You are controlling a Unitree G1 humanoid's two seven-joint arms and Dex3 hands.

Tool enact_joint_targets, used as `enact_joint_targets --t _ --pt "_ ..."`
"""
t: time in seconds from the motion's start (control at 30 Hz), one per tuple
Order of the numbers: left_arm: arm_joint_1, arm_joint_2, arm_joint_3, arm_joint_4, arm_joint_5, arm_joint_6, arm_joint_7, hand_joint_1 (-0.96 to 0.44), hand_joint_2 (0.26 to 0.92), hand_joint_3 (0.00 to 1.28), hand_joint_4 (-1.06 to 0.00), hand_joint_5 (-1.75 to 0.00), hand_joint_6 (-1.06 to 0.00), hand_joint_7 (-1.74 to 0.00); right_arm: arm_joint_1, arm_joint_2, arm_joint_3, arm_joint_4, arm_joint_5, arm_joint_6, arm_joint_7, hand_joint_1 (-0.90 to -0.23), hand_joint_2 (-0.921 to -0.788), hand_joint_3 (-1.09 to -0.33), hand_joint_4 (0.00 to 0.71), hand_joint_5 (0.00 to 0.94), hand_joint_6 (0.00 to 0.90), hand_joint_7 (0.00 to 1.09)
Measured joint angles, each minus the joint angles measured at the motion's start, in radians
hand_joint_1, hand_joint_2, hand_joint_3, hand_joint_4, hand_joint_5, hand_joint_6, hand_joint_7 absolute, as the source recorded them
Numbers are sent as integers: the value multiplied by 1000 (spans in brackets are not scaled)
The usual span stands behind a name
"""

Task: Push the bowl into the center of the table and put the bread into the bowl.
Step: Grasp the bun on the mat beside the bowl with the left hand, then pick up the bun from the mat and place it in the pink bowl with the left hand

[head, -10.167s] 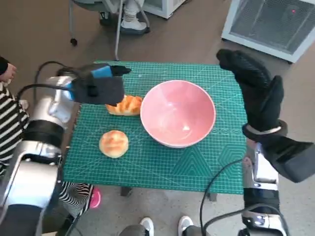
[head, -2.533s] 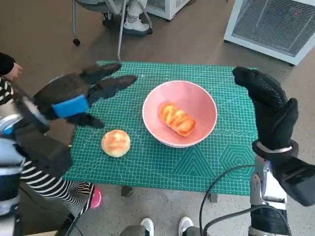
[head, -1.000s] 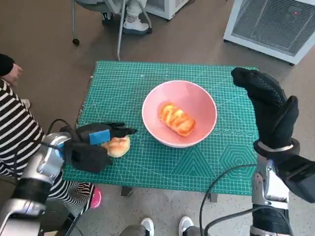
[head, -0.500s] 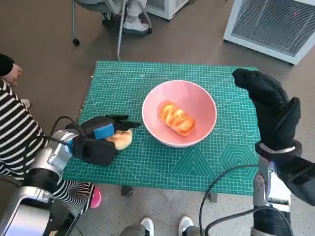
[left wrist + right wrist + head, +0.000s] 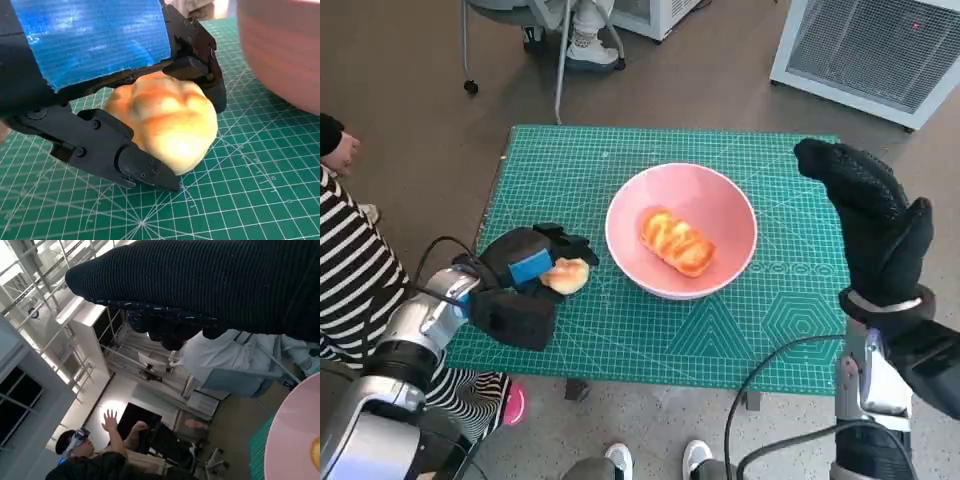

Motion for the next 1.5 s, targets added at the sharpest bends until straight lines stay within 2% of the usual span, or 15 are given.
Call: enact_joint_targets --t 0.37,0.63,0.83,0.93,1.07,1.23,1.37,1.5 --pt "54 38 79 -137 -92 -22 -67 2 916 22 -786 -1059 -649 -1148 0 -1 -1 14 1 -7 2 -751 -921 -702 152 1 45 496" --pt "66 63 182 -346 -181 21 -132 2 920 57 -729 -1127 -608 -1185 0 -2 0 16 2 -10 6 -751 -921 -700 151 1 46 496" --pt "62 72 221 -424 -197 56 -153 2 919 58 -727 -1129 -611 -1185 0 -2 0 16 2 -11 7 -750 -921 -699 151 0 47 496" --pt "58 45 244 -485 -225 93 -164 2 919 55 -728 -1129 -617 -1181 0 -3 -1 17 3 -11 8 -747 -921 -698 150 0 48 496" --pt "-2 -13 265 -581 -257 118 -162 2 920 55 -725 -1139 -615 -1178 0 -1 4 16 4 -11 10 -747 -921 -697 150 0 48 496" --pt "-99 -73 266 -643 -258 142 -157 2 897 43 -801 -1041 -668 -1134 0 2 9 15 4 -10 11 -750 -921 -697 150 0 48 495" --pt "-161 -122 240 -640 -246 144 -151 2 890 32 -835 -1003 -687 -1109 2 2 10 14 4 -10 11 -752 -921 -697 150 0 49 495" --pt "-208 -178 191 -572 -218 133 -151 2 898 26 -826 -1023 -677 -1110 10 2 9 11 4 -10 11 -753 -921 -697 150 0 49 494"
